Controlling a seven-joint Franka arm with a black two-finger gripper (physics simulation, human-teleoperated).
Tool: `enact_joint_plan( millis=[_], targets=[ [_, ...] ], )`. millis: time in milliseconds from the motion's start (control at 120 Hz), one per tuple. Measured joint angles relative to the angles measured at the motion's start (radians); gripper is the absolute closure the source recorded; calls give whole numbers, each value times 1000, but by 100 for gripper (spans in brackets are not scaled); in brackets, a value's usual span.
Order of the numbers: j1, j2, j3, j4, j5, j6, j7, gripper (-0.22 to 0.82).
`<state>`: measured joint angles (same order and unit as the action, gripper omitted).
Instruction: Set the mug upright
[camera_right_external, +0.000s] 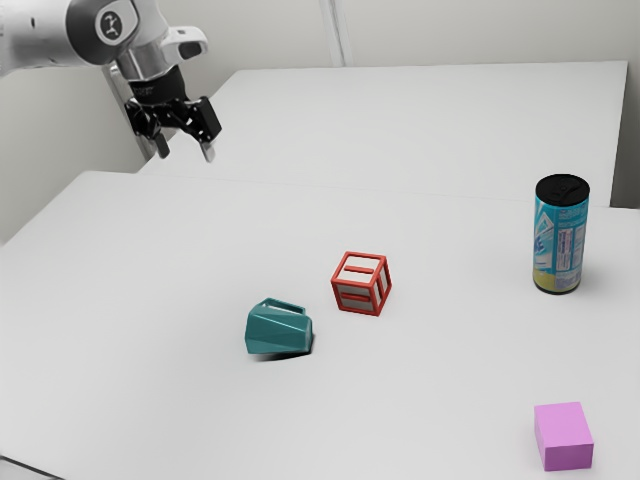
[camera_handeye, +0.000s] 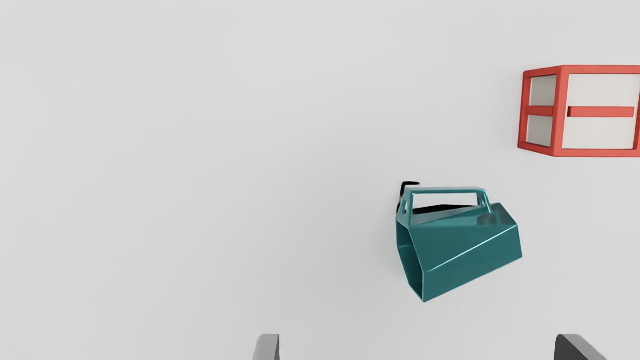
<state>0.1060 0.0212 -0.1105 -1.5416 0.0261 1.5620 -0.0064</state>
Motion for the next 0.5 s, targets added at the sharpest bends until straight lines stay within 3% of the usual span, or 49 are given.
enact_joint_plan(
  millis=[108,333,500],
  targets=[
    [17,9,-38,10,13,-5,-9,0],
    [-83,7,-39,-1,-10,-18,-23,0],
    [-125,-26,-43,-114,-127,-19,-31,0]
  ],
)
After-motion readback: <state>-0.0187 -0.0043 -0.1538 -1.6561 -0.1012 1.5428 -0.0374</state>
